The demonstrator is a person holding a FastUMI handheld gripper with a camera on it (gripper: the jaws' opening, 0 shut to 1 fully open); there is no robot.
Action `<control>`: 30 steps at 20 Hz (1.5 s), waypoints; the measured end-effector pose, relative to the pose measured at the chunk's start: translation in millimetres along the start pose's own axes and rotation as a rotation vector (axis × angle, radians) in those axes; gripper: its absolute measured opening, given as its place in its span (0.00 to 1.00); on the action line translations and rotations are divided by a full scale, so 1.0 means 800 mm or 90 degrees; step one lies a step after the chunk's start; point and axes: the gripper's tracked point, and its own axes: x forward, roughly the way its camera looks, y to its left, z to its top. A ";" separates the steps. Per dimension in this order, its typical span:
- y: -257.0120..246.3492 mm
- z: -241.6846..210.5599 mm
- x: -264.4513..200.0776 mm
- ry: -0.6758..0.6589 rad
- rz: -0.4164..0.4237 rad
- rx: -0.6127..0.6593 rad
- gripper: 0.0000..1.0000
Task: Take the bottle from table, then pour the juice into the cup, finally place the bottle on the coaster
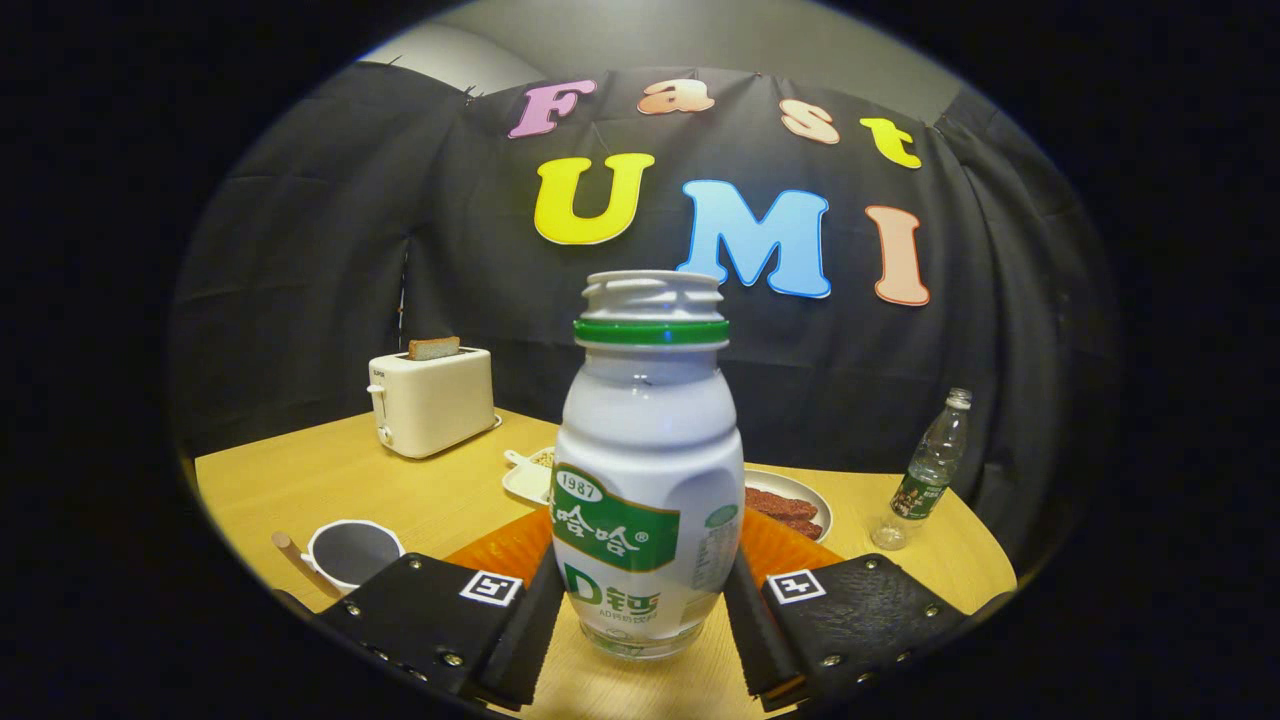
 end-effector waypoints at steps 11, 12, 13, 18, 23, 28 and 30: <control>-0.006 -0.055 0.049 0.035 0.004 0.027 0.75; -0.008 -0.057 0.053 0.035 0.004 0.030 0.75; -0.007 -0.061 0.055 0.034 0.009 0.037 0.75; -0.006 -0.070 0.068 0.026 0.013 0.039 0.75; -0.005 -0.073 0.070 0.012 0.006 0.032 0.75; -0.001 -0.076 0.070 0.011 0.012 0.037 0.75; -0.001 -0.077 0.068 0.010 0.013 0.035 0.75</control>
